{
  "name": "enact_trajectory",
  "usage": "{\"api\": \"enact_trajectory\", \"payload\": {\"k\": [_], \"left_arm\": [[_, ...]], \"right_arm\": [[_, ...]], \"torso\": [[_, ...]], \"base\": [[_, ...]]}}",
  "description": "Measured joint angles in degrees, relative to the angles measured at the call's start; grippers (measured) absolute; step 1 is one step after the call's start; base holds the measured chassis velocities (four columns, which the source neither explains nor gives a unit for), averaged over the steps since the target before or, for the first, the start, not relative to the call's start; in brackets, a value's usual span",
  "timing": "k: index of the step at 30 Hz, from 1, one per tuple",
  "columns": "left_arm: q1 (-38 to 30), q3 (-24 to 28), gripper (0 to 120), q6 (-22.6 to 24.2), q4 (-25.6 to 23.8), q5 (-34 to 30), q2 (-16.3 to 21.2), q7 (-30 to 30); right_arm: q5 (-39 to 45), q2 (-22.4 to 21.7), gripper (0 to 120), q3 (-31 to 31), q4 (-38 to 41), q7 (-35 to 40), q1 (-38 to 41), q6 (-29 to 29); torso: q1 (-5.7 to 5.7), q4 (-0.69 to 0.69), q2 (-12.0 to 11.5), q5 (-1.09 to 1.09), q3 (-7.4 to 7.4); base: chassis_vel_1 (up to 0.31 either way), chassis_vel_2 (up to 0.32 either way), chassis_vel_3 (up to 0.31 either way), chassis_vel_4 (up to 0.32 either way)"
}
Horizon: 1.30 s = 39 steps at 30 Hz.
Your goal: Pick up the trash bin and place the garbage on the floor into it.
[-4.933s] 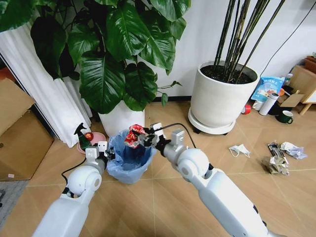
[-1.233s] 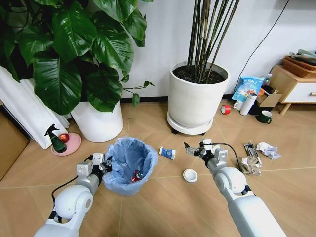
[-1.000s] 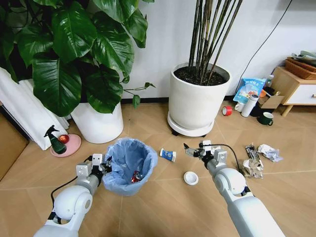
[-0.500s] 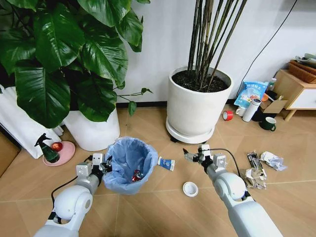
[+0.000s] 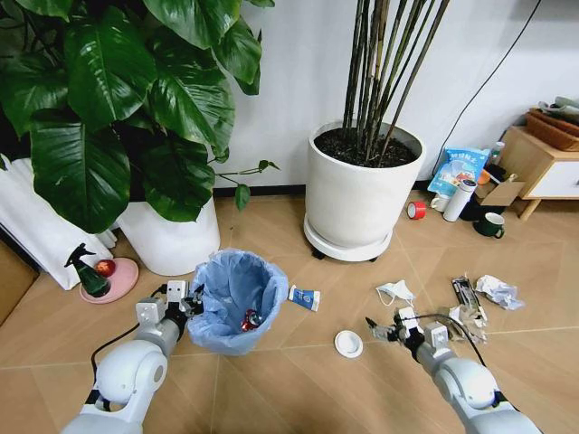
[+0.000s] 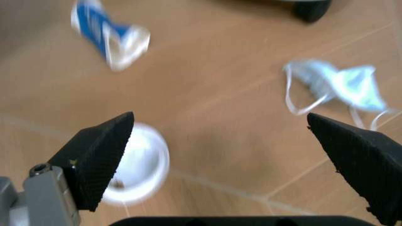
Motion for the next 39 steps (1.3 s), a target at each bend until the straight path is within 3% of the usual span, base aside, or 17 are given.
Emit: {"api": "enact_trajectory", "payload": {"k": [7,15,35,39], "left_arm": [[0.22,-0.53,0,-0.39,0.10,-0.03,-0.24,0.48],[-0.07,-0.41,0,-0.70,0.49,-0.02,-0.34,0.67],[-0.85,1.08,0,-0.96,0.66,0.47,-0.85,0.55],[-1.01,1.31,0,-0.96,0.79,0.71,-1.14,0.51]], "right_arm": [[-3.30,2.04,100,-3.32,-4.85,-1.50,1.84,1.75],[-6.52,7.46,100,-5.24,-10.49,0.92,5.60,2.86],[-7.01,8.94,100,-3.87,-14.92,1.76,8.00,1.79],[-7.12,9.47,89,-4.24,-15.81,1.88,8.56,1.04]], "torso": [[0.00,0.00,0.00,-0.04,0.00],[0.00,0.01,0.00,-0.02,0.00],[0.01,0.00,0.00,-0.03,0.00],[0.00,0.00,0.00,-0.03,0.00]], "base": [[0.000,0.000,0.000,0.000],[0.000,0.000,0.000,0.000],[0.000,0.000,0.000,0.000],[0.000,0.000,0.000,0.000]]}}
